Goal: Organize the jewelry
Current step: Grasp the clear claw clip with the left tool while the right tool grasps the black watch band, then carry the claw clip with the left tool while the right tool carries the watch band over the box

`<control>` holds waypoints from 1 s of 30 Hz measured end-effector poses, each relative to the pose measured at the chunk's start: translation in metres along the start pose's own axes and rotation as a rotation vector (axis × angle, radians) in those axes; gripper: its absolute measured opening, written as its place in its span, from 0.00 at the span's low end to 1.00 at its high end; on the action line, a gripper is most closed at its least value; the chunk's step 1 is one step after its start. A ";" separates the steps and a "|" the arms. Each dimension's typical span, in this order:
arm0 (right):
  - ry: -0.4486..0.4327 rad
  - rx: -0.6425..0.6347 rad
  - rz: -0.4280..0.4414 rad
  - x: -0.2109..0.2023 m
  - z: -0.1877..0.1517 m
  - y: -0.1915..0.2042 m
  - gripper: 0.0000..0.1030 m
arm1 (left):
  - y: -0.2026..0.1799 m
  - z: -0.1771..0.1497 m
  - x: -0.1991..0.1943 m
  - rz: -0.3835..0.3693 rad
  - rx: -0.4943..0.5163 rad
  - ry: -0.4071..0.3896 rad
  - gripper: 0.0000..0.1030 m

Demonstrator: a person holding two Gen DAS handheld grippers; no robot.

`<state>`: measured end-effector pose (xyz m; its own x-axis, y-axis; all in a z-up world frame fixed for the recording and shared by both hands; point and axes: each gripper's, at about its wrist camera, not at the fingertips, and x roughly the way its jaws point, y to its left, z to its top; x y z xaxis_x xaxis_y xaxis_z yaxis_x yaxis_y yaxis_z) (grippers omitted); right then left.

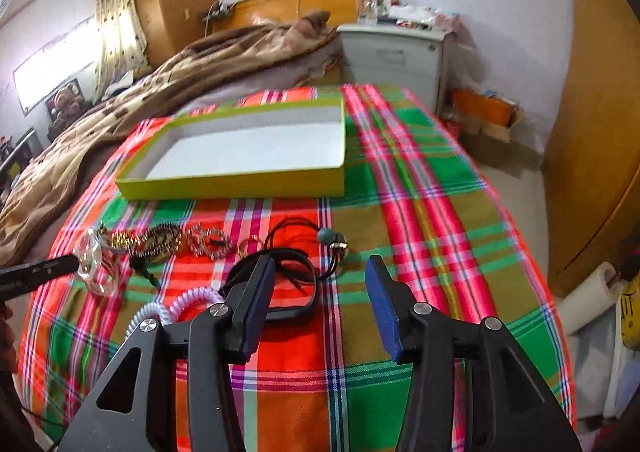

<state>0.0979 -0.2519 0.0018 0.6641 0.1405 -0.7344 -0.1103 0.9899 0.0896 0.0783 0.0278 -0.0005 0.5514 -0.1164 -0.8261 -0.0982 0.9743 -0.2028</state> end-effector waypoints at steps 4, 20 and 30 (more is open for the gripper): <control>0.040 0.007 0.033 0.010 -0.003 0.002 0.46 | 0.000 0.002 0.009 0.013 -0.006 0.037 0.52; 0.036 -0.006 0.008 0.013 -0.005 0.003 0.09 | 0.006 0.000 0.023 0.132 0.102 0.062 0.52; -0.002 0.018 0.024 0.002 -0.004 -0.002 0.03 | 0.011 -0.003 0.020 0.090 0.089 0.062 0.27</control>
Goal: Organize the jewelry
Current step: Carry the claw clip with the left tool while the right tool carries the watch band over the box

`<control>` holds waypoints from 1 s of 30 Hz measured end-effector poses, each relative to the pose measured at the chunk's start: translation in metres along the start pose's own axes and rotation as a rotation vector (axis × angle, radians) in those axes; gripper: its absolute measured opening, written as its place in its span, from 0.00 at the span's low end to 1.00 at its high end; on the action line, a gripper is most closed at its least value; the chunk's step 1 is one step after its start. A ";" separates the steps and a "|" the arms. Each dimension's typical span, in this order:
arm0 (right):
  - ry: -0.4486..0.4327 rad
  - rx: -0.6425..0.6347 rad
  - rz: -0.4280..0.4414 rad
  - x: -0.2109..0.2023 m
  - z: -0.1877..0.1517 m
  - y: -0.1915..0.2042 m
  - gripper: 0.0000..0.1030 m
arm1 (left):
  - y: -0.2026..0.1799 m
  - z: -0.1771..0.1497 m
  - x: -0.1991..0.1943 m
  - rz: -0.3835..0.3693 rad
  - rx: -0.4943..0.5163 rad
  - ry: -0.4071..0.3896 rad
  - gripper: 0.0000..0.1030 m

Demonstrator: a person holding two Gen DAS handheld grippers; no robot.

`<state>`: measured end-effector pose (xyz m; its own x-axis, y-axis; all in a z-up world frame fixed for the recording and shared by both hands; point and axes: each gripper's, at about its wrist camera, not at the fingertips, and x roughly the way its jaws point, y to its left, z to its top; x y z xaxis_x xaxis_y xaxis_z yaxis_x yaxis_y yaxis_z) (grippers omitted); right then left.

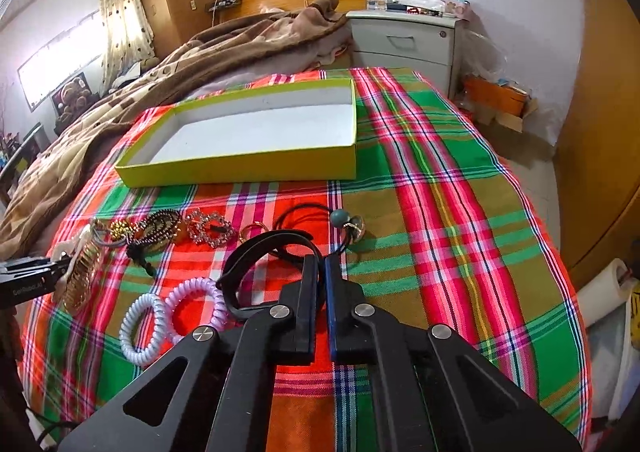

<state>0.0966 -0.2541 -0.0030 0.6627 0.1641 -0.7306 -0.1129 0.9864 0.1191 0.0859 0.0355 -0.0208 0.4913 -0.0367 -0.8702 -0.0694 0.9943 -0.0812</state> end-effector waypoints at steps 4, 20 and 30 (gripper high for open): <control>-0.021 0.025 0.016 -0.007 0.001 -0.007 0.03 | -0.001 0.000 -0.005 -0.013 0.009 -0.018 0.16; -0.106 0.030 0.052 -0.033 0.011 -0.003 0.00 | 0.005 0.003 -0.031 -0.046 0.020 -0.094 0.14; 0.007 0.068 0.023 -0.004 0.008 -0.021 0.20 | 0.003 0.005 -0.033 -0.054 0.034 -0.096 0.14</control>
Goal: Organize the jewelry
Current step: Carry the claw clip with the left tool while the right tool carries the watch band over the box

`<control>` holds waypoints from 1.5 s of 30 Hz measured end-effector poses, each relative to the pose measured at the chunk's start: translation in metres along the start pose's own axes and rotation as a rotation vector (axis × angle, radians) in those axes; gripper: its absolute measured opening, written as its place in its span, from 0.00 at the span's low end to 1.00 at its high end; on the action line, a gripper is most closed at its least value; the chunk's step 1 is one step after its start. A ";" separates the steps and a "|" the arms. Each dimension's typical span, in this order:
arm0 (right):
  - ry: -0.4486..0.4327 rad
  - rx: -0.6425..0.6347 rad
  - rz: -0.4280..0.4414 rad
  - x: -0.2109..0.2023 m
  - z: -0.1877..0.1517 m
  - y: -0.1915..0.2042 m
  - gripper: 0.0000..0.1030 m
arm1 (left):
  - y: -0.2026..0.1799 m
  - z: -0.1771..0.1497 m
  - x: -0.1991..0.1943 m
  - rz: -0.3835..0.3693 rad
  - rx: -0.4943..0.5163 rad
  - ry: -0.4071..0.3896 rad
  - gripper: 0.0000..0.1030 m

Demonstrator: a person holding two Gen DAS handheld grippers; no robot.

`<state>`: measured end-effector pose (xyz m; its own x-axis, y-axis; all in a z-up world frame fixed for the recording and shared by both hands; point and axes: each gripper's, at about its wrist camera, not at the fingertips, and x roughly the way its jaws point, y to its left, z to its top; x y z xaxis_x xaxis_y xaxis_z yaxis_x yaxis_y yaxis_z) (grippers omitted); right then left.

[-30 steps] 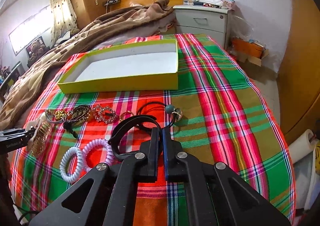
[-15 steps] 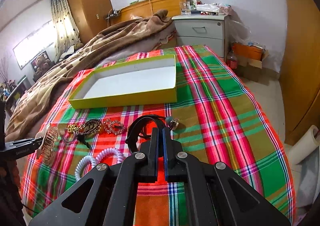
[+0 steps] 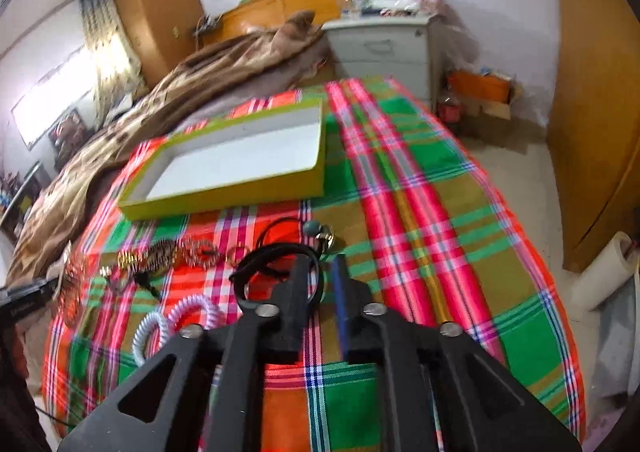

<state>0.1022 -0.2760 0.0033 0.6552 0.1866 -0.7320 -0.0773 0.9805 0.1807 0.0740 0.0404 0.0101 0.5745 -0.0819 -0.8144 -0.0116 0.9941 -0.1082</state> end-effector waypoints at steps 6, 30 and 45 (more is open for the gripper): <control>0.079 -0.045 -0.015 0.023 -0.002 0.009 0.24 | -0.003 0.001 -0.002 -0.012 0.007 -0.002 0.14; -0.031 -0.028 0.017 -0.010 0.042 0.015 0.04 | -0.011 0.049 -0.007 -0.051 0.053 -0.039 0.14; -0.039 -0.016 0.014 0.033 0.115 0.019 0.04 | -0.022 0.114 0.024 -0.095 0.061 -0.064 0.14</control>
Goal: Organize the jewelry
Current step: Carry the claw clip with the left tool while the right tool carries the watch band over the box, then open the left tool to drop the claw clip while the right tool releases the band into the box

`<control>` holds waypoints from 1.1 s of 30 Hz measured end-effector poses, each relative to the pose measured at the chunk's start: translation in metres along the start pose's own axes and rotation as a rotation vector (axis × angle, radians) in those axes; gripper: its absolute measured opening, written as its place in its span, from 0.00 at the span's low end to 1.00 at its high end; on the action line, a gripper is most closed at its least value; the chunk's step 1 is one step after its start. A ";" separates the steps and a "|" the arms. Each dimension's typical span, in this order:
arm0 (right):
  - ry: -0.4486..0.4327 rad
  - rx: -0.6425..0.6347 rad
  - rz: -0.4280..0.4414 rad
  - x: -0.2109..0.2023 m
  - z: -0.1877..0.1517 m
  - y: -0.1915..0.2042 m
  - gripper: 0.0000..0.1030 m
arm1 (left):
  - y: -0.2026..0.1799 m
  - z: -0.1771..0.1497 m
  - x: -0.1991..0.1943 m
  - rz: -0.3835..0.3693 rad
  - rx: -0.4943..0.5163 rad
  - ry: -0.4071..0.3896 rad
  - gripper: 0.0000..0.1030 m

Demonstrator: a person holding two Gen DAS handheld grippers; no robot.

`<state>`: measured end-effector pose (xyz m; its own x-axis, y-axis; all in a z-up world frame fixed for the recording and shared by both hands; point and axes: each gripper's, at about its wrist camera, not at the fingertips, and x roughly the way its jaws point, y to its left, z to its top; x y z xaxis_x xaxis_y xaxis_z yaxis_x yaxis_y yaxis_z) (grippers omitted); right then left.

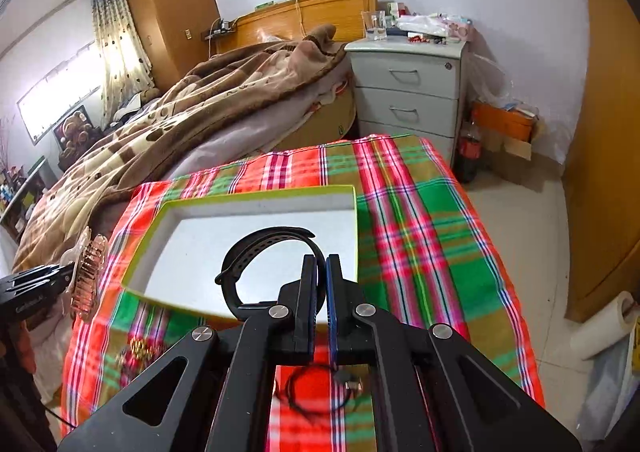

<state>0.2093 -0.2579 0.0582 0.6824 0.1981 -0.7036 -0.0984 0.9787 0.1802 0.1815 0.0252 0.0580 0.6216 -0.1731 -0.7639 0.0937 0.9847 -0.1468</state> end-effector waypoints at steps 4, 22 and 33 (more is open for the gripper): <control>0.023 0.013 -0.014 0.021 0.013 -0.005 0.04 | 0.000 0.015 0.018 -0.016 -0.006 0.022 0.14; 0.167 -0.034 -0.051 0.099 0.039 0.000 0.04 | 0.004 0.050 0.101 -0.016 -0.031 0.129 0.14; 0.209 -0.102 -0.127 0.122 0.040 0.003 0.04 | 0.000 0.056 0.131 0.038 0.001 0.170 0.14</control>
<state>0.3210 -0.2327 0.0007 0.5304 0.0696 -0.8449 -0.1010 0.9947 0.0185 0.3067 0.0040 -0.0071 0.4841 -0.1362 -0.8643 0.0733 0.9907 -0.1150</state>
